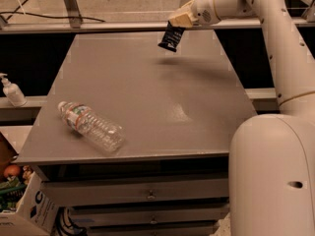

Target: Move rxbar blueberry near redbull can

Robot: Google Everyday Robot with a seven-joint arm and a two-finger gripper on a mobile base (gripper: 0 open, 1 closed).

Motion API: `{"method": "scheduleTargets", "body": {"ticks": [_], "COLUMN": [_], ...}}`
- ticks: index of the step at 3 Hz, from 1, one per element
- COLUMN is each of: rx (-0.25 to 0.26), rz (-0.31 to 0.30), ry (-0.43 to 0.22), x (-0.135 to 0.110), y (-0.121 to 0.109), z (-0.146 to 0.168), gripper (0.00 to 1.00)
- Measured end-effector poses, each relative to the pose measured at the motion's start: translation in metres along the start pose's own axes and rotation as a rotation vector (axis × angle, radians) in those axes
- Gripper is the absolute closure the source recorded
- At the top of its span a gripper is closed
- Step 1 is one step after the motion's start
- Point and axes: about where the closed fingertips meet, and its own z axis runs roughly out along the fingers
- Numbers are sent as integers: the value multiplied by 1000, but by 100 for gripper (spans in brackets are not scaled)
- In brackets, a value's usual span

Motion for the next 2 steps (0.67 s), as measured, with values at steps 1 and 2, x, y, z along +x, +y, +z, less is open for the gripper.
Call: {"method": "scheduleTargets", "body": {"ticks": [1,2], "rx": [-4,-13], "rz": [4,6], "ry": [-21,-45], "x": [-2,-6], "y": [1,4], "z": [-7,-13], "gripper": [100,100]}}
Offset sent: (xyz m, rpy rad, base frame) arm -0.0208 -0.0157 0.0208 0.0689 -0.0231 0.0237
